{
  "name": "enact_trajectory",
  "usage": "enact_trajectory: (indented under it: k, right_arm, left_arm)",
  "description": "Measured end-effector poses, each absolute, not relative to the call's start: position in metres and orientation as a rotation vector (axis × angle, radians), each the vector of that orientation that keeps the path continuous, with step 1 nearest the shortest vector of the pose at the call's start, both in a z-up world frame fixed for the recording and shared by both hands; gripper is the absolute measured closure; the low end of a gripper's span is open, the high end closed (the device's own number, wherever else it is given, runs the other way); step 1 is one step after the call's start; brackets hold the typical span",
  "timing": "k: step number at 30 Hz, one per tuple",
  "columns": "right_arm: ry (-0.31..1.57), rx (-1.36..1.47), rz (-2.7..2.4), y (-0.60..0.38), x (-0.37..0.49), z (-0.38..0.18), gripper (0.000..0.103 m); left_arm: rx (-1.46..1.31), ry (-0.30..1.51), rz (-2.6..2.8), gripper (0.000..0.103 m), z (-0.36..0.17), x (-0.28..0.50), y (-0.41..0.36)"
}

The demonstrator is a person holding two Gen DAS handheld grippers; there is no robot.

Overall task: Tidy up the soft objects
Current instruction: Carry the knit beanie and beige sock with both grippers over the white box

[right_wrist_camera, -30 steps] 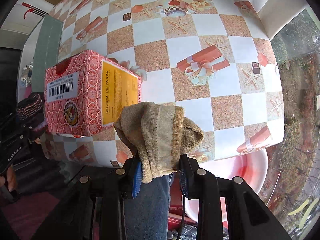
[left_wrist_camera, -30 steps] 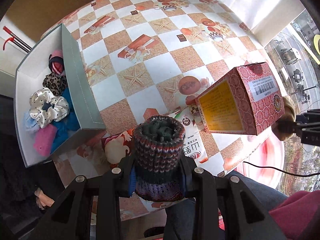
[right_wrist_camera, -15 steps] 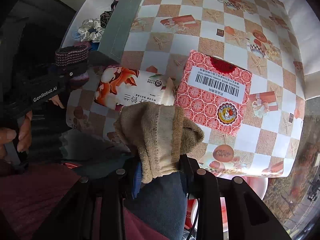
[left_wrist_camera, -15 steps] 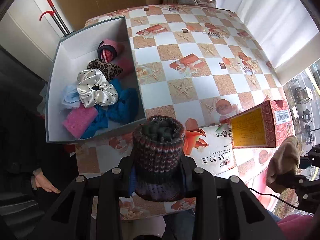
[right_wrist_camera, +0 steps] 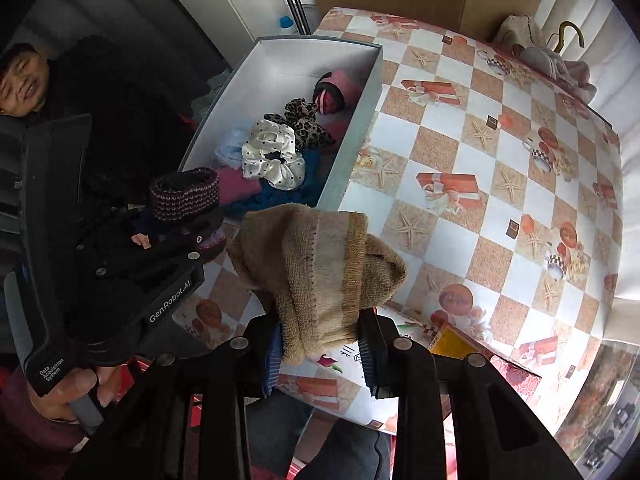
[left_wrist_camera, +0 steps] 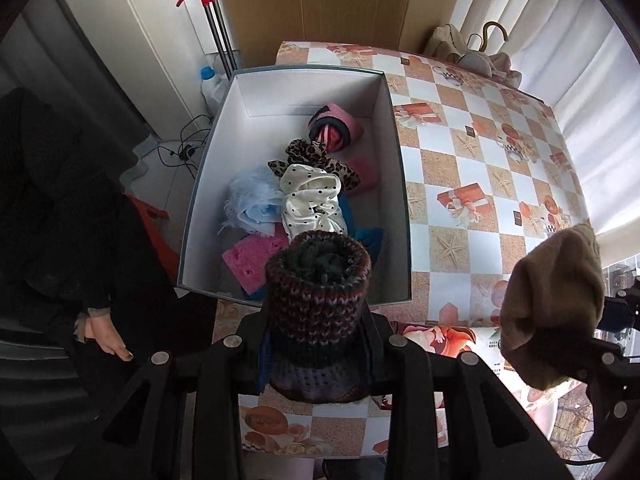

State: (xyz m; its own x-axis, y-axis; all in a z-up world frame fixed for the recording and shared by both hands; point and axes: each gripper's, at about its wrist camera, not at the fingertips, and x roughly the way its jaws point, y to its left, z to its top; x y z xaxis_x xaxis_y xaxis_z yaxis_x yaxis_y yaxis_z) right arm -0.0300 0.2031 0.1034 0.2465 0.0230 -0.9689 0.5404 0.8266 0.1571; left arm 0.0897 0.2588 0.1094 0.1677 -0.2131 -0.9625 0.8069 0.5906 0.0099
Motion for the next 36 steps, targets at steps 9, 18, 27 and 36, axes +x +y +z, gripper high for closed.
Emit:
enact_trajectory:
  k: [9, 18, 27, 36]
  right_arm:
    - [1.322, 0.517, -0.333, 0.199, 0.015, 0.095, 0.07]
    - [1.342, 0.51, -0.326, 0.196, 0.034, 0.089, 0.07]
    - [1.342, 0.526, -0.345, 0.183, 0.045, 0.086, 0.07]
    - [1.344, 0.52, -0.366, 0.172, 0.058, 0.082, 0.07]
  left_arm:
    - [0.552, 1.217, -0.726, 0.067, 0.104, 0.12, 0.263]
    - [0.54, 1.235, -0.701, 0.067, 0.097, 0.131, 0.26]
    - [0.555, 1.246, -0.707, 0.067, 0.092, 0.139, 0.251]
    - [0.568, 1.261, -0.709, 0.067, 0.086, 0.148, 0.236]
